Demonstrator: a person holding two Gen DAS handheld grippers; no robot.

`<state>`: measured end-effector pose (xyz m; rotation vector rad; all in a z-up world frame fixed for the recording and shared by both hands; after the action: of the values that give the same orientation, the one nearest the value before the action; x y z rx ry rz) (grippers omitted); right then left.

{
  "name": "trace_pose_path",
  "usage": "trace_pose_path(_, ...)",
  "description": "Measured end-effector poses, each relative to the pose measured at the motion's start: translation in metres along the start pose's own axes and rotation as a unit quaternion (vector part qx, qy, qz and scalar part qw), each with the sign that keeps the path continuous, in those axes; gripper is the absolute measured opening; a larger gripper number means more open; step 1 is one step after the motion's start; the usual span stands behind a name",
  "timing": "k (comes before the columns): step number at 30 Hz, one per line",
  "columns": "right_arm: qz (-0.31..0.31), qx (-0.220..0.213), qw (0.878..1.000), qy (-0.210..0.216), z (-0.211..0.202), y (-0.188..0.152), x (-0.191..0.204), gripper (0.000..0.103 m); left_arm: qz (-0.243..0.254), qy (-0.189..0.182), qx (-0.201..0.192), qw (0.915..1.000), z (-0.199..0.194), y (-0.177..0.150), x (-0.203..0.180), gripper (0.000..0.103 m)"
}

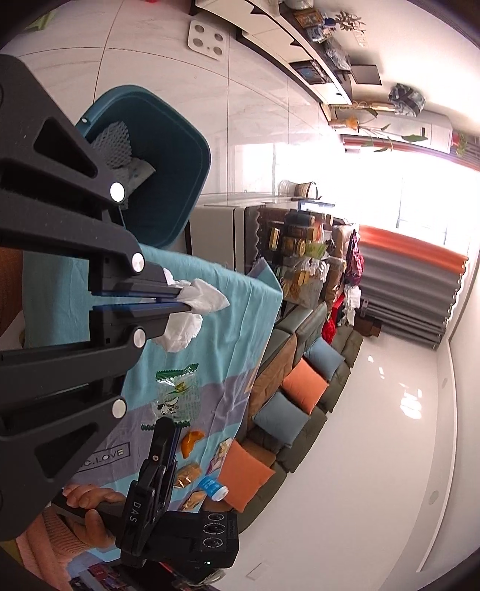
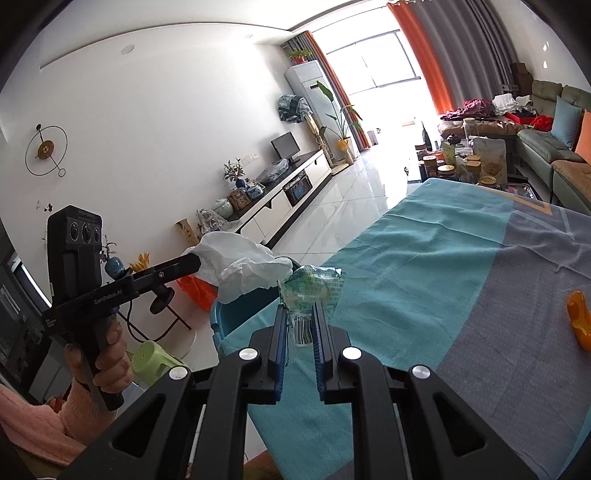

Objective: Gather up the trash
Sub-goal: 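Carry the tissue in the left tool while the right tool carries the plastic to the bin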

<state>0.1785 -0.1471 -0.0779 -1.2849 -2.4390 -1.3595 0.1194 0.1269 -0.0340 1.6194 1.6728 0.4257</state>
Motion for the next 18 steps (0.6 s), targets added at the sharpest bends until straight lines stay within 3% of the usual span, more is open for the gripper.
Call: trace_pose_path(18,-0.032,0.039,0.998,0.040,0.054,0.023,0.042,0.012,-0.049,0.057,0.004,0.9971,-0.004,-0.012,0.070,0.003)
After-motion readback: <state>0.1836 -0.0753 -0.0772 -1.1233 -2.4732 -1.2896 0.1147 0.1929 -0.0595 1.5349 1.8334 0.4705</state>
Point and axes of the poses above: each gripper's, at about its wrist camera, not at the fingertips, and z roughly the way its jaws point, x to its left, y to its top, the point moved 7 cm from there along z, roughly the way its jaws point, and after that the axes turned 9 degrees about x, right-handed, at the moved point
